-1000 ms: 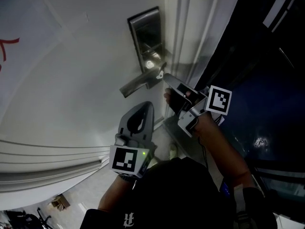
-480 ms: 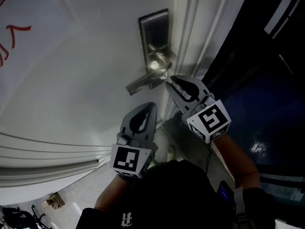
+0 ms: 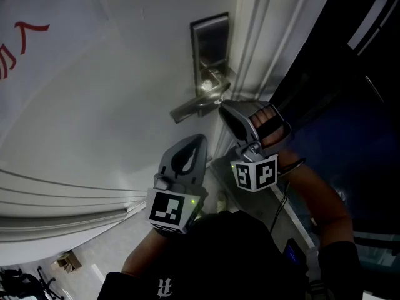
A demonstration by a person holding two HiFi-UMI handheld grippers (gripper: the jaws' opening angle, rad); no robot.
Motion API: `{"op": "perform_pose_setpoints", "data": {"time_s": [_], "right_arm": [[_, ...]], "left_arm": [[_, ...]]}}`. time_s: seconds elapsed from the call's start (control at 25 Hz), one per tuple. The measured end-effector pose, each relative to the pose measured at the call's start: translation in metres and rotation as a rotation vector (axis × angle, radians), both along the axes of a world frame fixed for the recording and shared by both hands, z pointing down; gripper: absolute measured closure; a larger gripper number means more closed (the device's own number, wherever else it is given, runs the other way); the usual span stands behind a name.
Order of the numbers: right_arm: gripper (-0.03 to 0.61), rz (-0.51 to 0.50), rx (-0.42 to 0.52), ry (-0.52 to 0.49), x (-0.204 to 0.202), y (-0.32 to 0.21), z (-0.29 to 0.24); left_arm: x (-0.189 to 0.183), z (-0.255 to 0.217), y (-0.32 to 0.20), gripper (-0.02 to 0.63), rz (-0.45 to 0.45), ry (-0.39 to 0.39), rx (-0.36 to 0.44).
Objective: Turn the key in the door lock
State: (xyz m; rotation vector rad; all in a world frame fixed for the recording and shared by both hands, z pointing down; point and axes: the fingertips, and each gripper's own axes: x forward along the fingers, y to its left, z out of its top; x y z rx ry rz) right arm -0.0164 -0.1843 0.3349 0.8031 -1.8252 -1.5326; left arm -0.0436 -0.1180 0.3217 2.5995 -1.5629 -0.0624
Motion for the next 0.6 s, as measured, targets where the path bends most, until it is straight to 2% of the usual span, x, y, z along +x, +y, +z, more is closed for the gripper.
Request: {"op": "perform_pose_setpoints", "data": {"time_s": [0.16,0.32,0.48,0.6], "right_arm": [[0.499,0.022,0.118,0.120,-0.004,-0.012,0.008],[0.499,0.058,0.200,0.157,-0.009,-0.026,0.007],[0.503,0.057,0.222,0.153,-0.014,-0.030,0.005],[0.514,0.069,0.186,0.126,-0.014,-0.030,0.004]], "left_arm": [[-0.001,0.000,0.000,0.606,0.000,0.003,-0.001],[-0.003,0.001,0.000,0.606,-0.001,0.007,-0.004],[-0.005,0.001,0.000,0.606,-0.004,0.007,-0.006],[-0.008,0.003,-0.001,0.606,-0.010,0.008,-0.009]]}}
